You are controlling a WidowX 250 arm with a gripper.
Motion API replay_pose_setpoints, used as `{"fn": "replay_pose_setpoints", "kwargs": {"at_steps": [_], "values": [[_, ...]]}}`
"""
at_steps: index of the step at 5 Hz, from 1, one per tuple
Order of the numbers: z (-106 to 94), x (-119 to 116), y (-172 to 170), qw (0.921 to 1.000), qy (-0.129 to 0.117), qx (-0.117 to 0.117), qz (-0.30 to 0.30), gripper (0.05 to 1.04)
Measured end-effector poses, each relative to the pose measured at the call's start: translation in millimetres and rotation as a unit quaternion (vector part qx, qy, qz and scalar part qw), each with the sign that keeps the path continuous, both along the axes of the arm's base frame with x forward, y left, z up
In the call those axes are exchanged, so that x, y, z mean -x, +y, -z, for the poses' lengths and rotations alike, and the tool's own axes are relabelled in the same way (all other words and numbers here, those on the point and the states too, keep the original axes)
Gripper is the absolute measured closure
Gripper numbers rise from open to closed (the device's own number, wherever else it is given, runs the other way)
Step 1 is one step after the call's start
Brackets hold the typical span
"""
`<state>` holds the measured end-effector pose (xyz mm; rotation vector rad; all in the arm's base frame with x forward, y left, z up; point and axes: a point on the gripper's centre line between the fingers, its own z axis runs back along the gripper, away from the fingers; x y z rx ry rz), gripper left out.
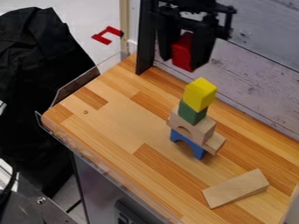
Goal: Put the red block on top of the cylinder
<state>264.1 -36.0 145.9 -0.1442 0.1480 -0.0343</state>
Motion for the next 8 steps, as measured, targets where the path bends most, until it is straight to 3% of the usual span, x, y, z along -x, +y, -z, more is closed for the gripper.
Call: {"fn": "replay_pose_setpoints", "kwargs": {"at_steps": [3, 5, 8], "values": [[19.0, -0.3, -15.1, 0.9989, 0.033, -0.021, 0.026, 0.501], [32.0, -1.6, -16.4, 0.9980, 0.053, -0.021, 0.027, 0.501], [28.7, -13.9, -20.1, 0.9988, 0.032, -0.011, 0.034, 0.501]]}}
